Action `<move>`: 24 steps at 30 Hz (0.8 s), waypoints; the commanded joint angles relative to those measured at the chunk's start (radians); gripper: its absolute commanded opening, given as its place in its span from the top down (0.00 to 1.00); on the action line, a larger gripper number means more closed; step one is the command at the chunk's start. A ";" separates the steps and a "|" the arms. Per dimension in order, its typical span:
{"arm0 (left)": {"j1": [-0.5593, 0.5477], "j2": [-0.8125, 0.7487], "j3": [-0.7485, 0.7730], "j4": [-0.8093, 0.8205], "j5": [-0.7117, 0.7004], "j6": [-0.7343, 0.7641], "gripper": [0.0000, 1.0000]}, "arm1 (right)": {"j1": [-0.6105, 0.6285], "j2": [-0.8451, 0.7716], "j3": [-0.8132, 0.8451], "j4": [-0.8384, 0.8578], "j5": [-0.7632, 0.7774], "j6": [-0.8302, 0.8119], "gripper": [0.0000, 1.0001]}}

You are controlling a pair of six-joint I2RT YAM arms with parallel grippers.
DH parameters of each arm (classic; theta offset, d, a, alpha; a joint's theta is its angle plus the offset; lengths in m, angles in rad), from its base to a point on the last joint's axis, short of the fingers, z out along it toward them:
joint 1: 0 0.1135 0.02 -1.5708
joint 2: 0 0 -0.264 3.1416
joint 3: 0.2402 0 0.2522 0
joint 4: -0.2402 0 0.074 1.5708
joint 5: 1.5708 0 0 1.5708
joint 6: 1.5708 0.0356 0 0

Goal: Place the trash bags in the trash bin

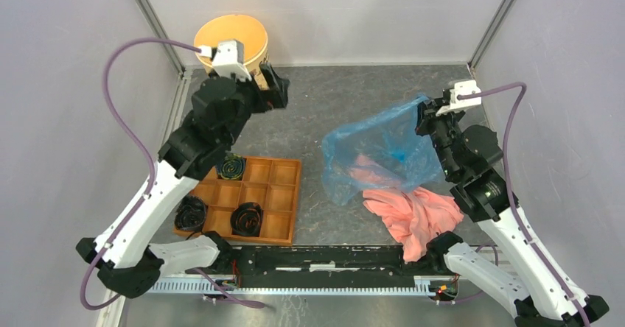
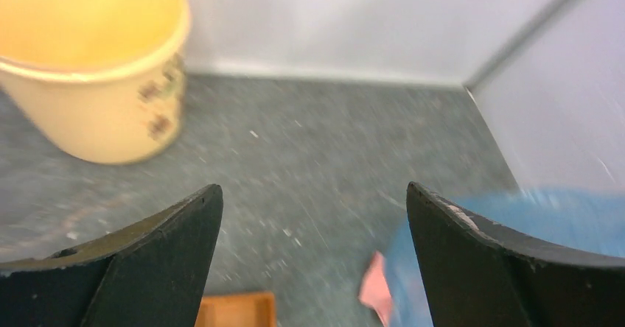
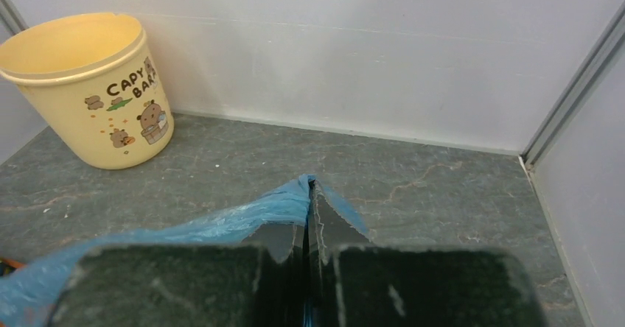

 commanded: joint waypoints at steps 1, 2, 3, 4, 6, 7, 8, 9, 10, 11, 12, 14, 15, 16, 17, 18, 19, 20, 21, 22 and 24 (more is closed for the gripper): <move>0.069 0.177 0.183 -0.041 -0.239 0.137 0.00 | -0.001 -0.038 -0.048 0.050 -0.067 0.019 0.99; 0.093 0.230 0.241 -0.049 -0.233 0.142 0.00 | -0.001 -0.044 -0.058 0.049 -0.078 0.017 0.99; 0.111 0.289 0.291 -0.047 -0.239 0.157 0.00 | 0.000 -0.049 -0.066 0.049 -0.085 0.016 0.99; 0.128 0.344 0.336 -0.041 -0.235 0.177 0.00 | -0.001 -0.055 -0.071 0.049 -0.089 0.016 0.99; 0.164 0.463 0.440 -0.038 -0.214 0.216 0.00 | 0.000 -0.065 -0.081 0.049 -0.109 0.016 0.99; 0.179 0.521 0.505 -0.047 -0.211 0.236 0.00 | -0.001 -0.074 -0.087 0.052 -0.124 0.016 0.99; 0.189 0.583 0.562 -0.054 -0.217 0.262 0.00 | -0.001 -0.079 -0.093 0.054 -0.136 0.017 0.99; 0.202 0.639 0.615 -0.060 -0.233 0.280 0.00 | -0.001 -0.084 -0.099 0.056 -0.148 0.018 0.99; 0.222 0.689 0.674 -0.060 -0.239 0.295 0.00 | 0.000 -0.089 -0.103 0.057 -0.157 0.020 0.99; 0.243 0.735 0.711 -0.057 -0.219 0.305 0.00 | -0.001 -0.094 -0.107 0.056 -0.165 0.020 0.99; 0.269 0.777 0.746 -0.056 -0.195 0.307 0.00 | 0.000 -0.097 -0.110 0.056 -0.169 0.018 0.99; 0.313 0.876 0.820 -0.058 -0.155 0.312 0.00 | -0.001 -0.100 -0.115 0.055 -0.173 0.015 0.99; 0.335 0.899 0.856 -0.064 -0.122 0.315 0.00 | 0.000 -0.100 -0.117 0.054 -0.173 0.011 0.99; 0.353 0.949 0.891 -0.070 -0.085 0.326 0.00 | -0.001 -0.100 -0.118 0.052 -0.172 0.007 1.00; 0.366 0.968 0.914 -0.072 -0.070 0.333 0.00 | -0.001 -0.098 -0.119 0.050 -0.170 0.002 0.99; 0.375 1.004 0.932 -0.074 -0.071 0.340 0.00 | -0.001 -0.094 -0.119 0.048 -0.164 -0.001 0.99; 0.388 1.023 0.939 -0.074 -0.065 0.340 0.00 | 0.000 -0.090 -0.119 0.045 -0.163 -0.006 0.99; 0.400 1.040 0.943 -0.075 -0.049 0.338 0.03 | 0.000 -0.085 -0.117 0.042 -0.159 -0.009 0.99; 0.410 1.052 0.944 -0.074 -0.031 0.332 0.07 | -0.002 -0.081 -0.115 0.039 -0.160 -0.011 0.99; 0.417 1.060 0.942 -0.075 -0.017 0.330 0.12 | -0.001 -0.077 -0.113 0.038 -0.161 -0.012 0.99; 0.422 1.077 0.940 -0.073 -0.018 0.336 0.19 | 0.000 -0.071 -0.111 0.037 -0.168 -0.011 0.99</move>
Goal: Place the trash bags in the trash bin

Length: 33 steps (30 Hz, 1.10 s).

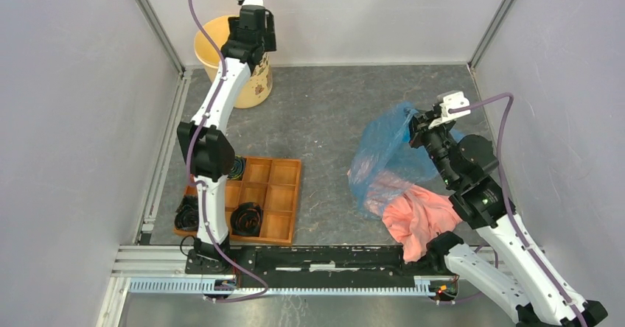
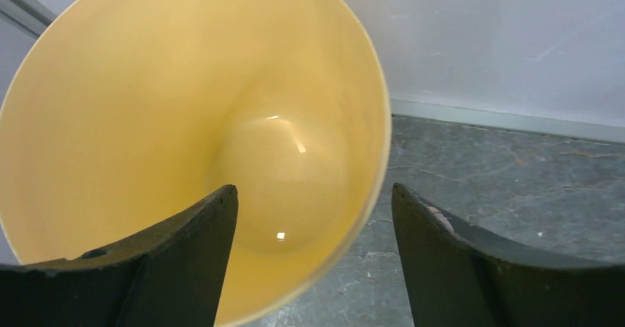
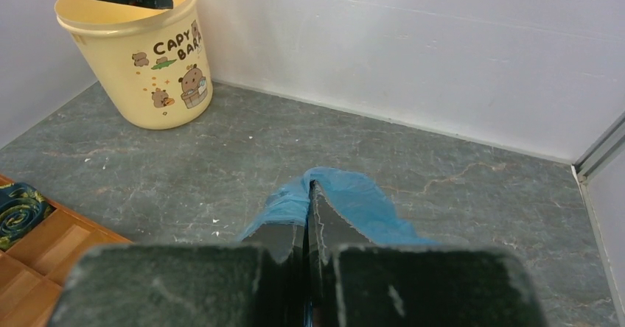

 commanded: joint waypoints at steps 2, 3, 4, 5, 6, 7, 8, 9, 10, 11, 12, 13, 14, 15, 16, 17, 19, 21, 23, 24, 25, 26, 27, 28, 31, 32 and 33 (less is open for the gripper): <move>0.009 0.024 0.045 0.008 0.069 0.064 0.23 | 0.000 0.013 0.003 0.031 -0.022 -0.011 0.99; 0.009 0.023 0.035 0.009 0.086 0.064 0.24 | -0.001 0.015 0.004 0.032 -0.028 -0.012 0.99; 0.009 0.023 0.026 0.009 0.107 0.064 0.25 | 0.000 0.016 0.005 0.032 -0.030 -0.010 0.99; 0.009 0.026 0.020 0.010 0.114 0.063 0.28 | 0.000 0.016 0.006 0.032 -0.031 -0.010 0.99; 0.009 0.027 0.015 0.007 0.116 0.059 0.31 | 0.000 0.016 0.009 0.032 -0.033 -0.008 0.99; 0.009 0.026 0.008 0.006 0.121 0.056 0.34 | -0.001 0.017 0.012 0.032 -0.036 -0.008 0.99; 0.009 0.025 0.000 0.008 0.128 0.053 0.38 | 0.000 0.016 0.017 0.030 -0.042 -0.007 0.99; 0.009 0.025 -0.007 0.008 0.133 0.053 0.40 | -0.001 0.017 0.023 0.027 -0.045 -0.006 0.99; 0.010 0.027 -0.011 0.008 0.138 0.053 0.43 | -0.001 0.017 0.029 0.025 -0.052 -0.006 0.99; 0.009 0.027 -0.013 0.004 0.142 0.054 0.49 | -0.001 0.016 0.036 0.022 -0.058 -0.006 0.99; 0.008 0.027 -0.013 0.000 0.145 0.053 0.57 | 0.000 0.017 0.042 0.018 -0.062 -0.006 0.99; 0.008 0.023 -0.013 -0.006 0.152 0.045 0.66 | 0.000 0.016 0.048 0.009 -0.069 -0.009 0.99; 0.006 0.019 -0.017 -0.009 0.163 0.043 0.70 | -0.001 0.014 0.053 0.000 -0.068 -0.010 0.99; 0.004 0.014 -0.023 -0.008 0.172 0.045 0.71 | 0.000 0.011 0.055 -0.006 -0.064 -0.010 0.99; 0.001 0.012 -0.025 -0.010 0.173 0.048 0.70 | -0.001 0.005 0.055 -0.010 -0.060 -0.011 0.99; 0.000 0.010 -0.024 -0.014 0.168 0.049 0.70 | -0.001 -0.003 0.055 -0.012 -0.057 -0.010 0.99; 0.000 0.007 -0.027 -0.019 0.160 0.054 0.72 | -0.001 -0.017 0.054 -0.016 -0.056 -0.007 1.00; -0.001 0.008 -0.018 -0.034 0.156 0.059 0.83 | 0.000 -0.029 0.055 -0.019 -0.060 0.000 0.99; -0.007 0.004 0.003 -0.063 0.163 0.056 0.92 | 0.001 -0.036 0.063 -0.026 -0.066 0.009 0.99; -0.013 -0.004 0.006 -0.071 0.167 0.051 0.96 | 0.000 -0.038 0.068 -0.030 -0.069 0.013 0.99; -0.023 -0.018 0.002 -0.072 0.179 0.045 0.98 | 0.000 -0.040 0.074 -0.036 -0.071 0.015 0.99; -0.036 -0.033 -0.005 -0.074 0.195 0.039 0.98 | -0.001 -0.042 0.082 -0.044 -0.074 0.019 1.00; -0.052 -0.049 -0.011 -0.076 0.209 0.032 0.98 | 0.000 -0.044 0.087 -0.050 -0.073 0.020 0.99; -0.074 -0.067 -0.021 -0.077 0.217 0.026 0.98 | -0.001 -0.045 0.097 -0.058 -0.073 0.020 0.99; -0.159 -0.127 -0.067 -0.086 0.224 0.001 0.98 | -0.001 -0.054 0.120 -0.078 -0.064 0.018 0.99; -0.192 -0.155 -0.094 -0.087 0.218 -0.007 0.98 | 0.000 -0.057 0.125 -0.082 -0.058 0.015 0.99; -0.228 -0.177 -0.122 -0.087 0.206 -0.018 0.98 | -0.001 -0.060 0.131 -0.086 -0.051 0.011 0.99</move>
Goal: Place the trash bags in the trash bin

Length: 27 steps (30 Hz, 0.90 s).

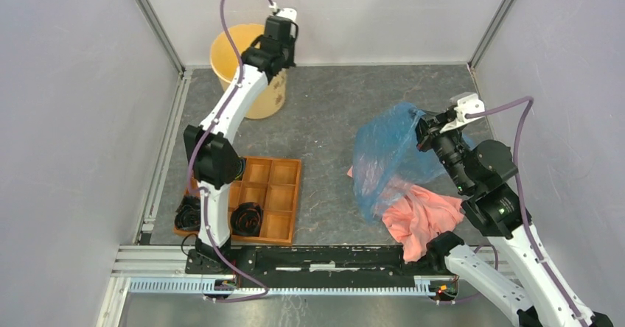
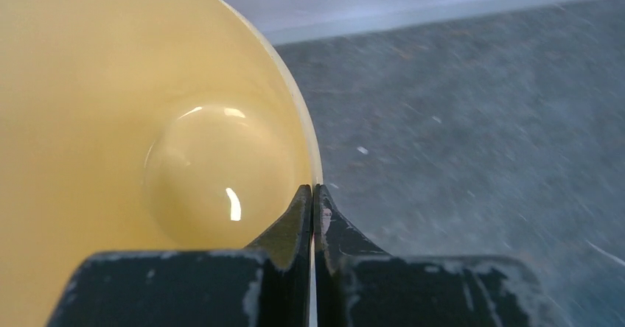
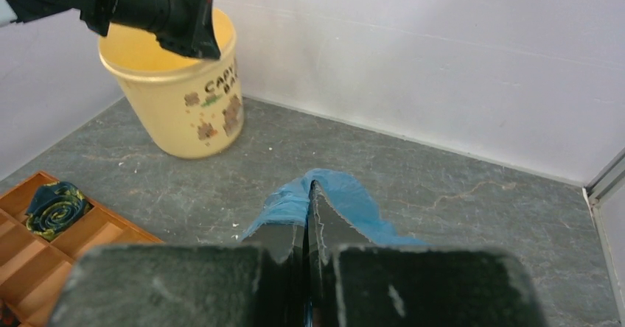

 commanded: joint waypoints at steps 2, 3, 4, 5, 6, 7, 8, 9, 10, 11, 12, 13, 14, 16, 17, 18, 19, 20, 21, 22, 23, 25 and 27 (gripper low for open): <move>-0.225 -0.187 -0.114 -0.019 0.031 -0.090 0.98 | 0.000 -0.024 0.073 -0.012 0.030 -0.014 0.99; -0.257 -0.196 -0.136 -0.020 0.048 -0.098 0.98 | -0.001 -0.025 0.080 -0.017 0.044 -0.024 0.99; -0.293 -0.204 -0.161 -0.020 0.052 -0.106 0.98 | -0.001 -0.022 0.089 -0.025 0.063 -0.033 0.99; -0.331 -0.212 -0.186 -0.020 0.034 -0.108 0.98 | 0.000 -0.022 0.101 -0.033 0.076 -0.037 0.99; -0.368 -0.220 -0.210 -0.020 0.008 -0.109 0.98 | 0.000 -0.021 0.112 -0.038 0.085 -0.037 0.99; -0.398 -0.228 -0.235 -0.020 -0.014 -0.110 0.98 | 0.000 -0.024 0.121 -0.043 0.093 -0.056 0.99; -0.425 -0.237 -0.255 -0.020 -0.027 -0.116 0.98 | 0.000 -0.026 0.129 -0.045 0.099 -0.064 0.99; -0.446 -0.247 -0.276 -0.019 -0.030 -0.122 0.98 | -0.001 -0.030 0.136 -0.047 0.104 -0.067 0.99; -0.463 -0.260 -0.295 -0.020 -0.030 -0.128 0.98 | 0.001 -0.032 0.143 -0.051 0.108 -0.070 0.99; -0.480 -0.276 -0.314 -0.020 -0.036 -0.135 0.98 | -0.001 -0.033 0.155 -0.058 0.116 -0.074 0.99; -0.493 -0.292 -0.334 -0.020 -0.046 -0.142 0.98 | -0.001 -0.031 0.165 -0.065 0.125 -0.078 0.99; -0.506 -0.309 -0.350 -0.021 -0.049 -0.145 0.98 | 0.000 -0.031 0.173 -0.071 0.132 -0.081 0.99; -0.518 -0.324 -0.364 -0.028 -0.051 -0.149 0.98 | 0.000 -0.031 0.180 -0.076 0.140 -0.085 0.99; -0.529 -0.353 -0.381 -0.041 -0.023 -0.161 0.98 | 0.000 -0.029 0.194 -0.080 0.147 -0.090 0.99; -0.529 -0.369 -0.393 -0.042 0.011 -0.170 0.98 | 0.000 -0.027 0.199 -0.081 0.148 -0.092 0.99; -0.530 -0.386 -0.402 -0.043 0.032 -0.181 0.98 | 0.000 -0.024 0.206 -0.080 0.150 -0.095 0.99; -0.530 -0.399 -0.406 -0.042 0.041 -0.191 0.98 | -0.001 -0.020 0.214 -0.079 0.152 -0.097 0.99; -0.530 -0.409 -0.409 -0.043 0.043 -0.199 0.98 | -0.001 -0.016 0.220 -0.078 0.151 -0.098 0.99; -0.530 -0.418 -0.410 -0.044 0.049 -0.203 0.98 | 0.000 -0.010 0.228 -0.076 0.150 -0.099 0.99; -0.530 -0.426 -0.404 -0.047 0.052 -0.203 0.98 | -0.001 -0.005 0.235 -0.075 0.148 -0.099 0.99; -0.529 -0.431 -0.398 -0.053 0.045 -0.205 0.98 | 0.001 -0.001 0.244 -0.074 0.144 -0.100 0.99; -0.530 -0.441 -0.393 -0.056 0.028 -0.202 0.98 | 0.001 0.007 0.256 -0.073 0.141 -0.099 0.99; -0.529 -0.440 -0.391 -0.058 0.023 -0.192 0.98 | 0.000 0.016 0.263 -0.070 0.133 -0.097 0.99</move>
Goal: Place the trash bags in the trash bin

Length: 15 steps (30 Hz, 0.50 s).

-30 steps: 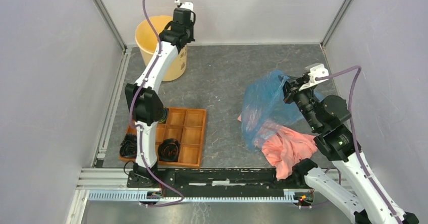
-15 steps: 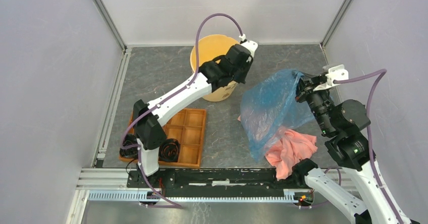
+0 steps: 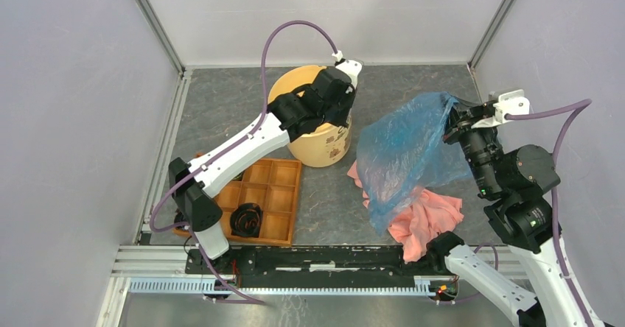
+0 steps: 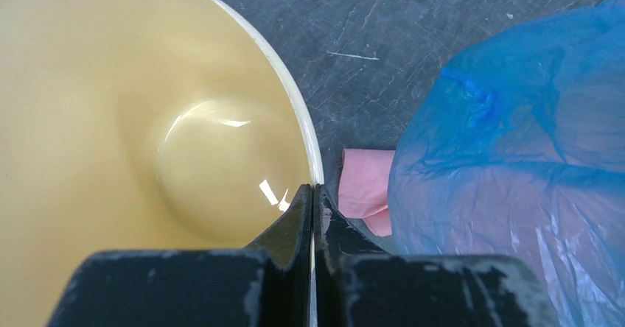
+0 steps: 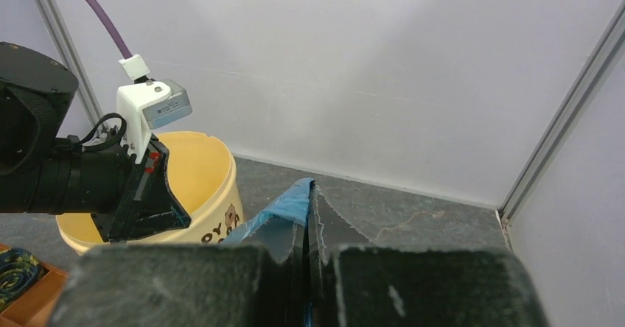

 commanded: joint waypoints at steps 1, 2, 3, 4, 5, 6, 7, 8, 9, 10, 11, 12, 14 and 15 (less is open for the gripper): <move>-0.002 -0.047 0.019 0.003 0.014 -0.039 0.96 | -0.001 0.027 0.054 0.024 -0.002 -0.012 0.99; -0.002 -0.046 0.019 0.000 0.031 -0.042 0.90 | -0.001 0.035 0.067 0.021 -0.007 -0.010 0.99; -0.002 -0.049 0.016 -0.001 0.050 -0.047 0.81 | 0.000 0.045 0.079 0.017 -0.012 -0.010 0.99; -0.002 -0.056 0.014 -0.001 0.069 -0.050 0.71 | 0.000 0.052 0.096 0.013 -0.014 -0.007 0.99; -0.002 -0.064 0.012 -0.001 0.081 -0.053 0.63 | 0.000 0.061 0.110 0.013 -0.017 -0.005 0.99; -0.002 -0.076 0.014 -0.001 0.088 -0.054 0.54 | 0.000 0.067 0.128 0.017 -0.020 -0.004 0.99; -0.002 -0.089 0.016 0.001 0.093 -0.056 0.45 | -0.001 0.074 0.147 0.022 -0.028 -0.001 0.99; -0.002 -0.106 0.020 0.003 0.099 -0.054 0.37 | 0.000 0.083 0.162 0.032 -0.038 0.004 0.99; -0.002 -0.130 0.025 0.005 0.107 -0.049 0.34 | -0.001 0.092 0.185 0.044 -0.052 0.010 0.99; -0.002 -0.144 0.031 0.004 0.114 -0.043 0.31 | -0.001 0.102 0.202 0.054 -0.072 0.017 0.99; -0.002 -0.179 0.035 0.005 0.114 -0.034 0.27 | -0.001 0.114 0.230 0.066 -0.090 0.027 0.99; -0.002 -0.209 0.034 0.006 0.107 -0.028 0.24 | -0.001 0.131 0.253 0.075 -0.115 0.036 0.99; -0.002 -0.278 0.009 0.024 0.089 -0.013 0.18 | 0.000 0.169 0.308 0.101 -0.169 0.081 0.99; -0.001 -0.317 -0.010 0.043 0.083 -0.007 0.16 | -0.001 0.193 0.326 0.123 -0.200 0.104 0.99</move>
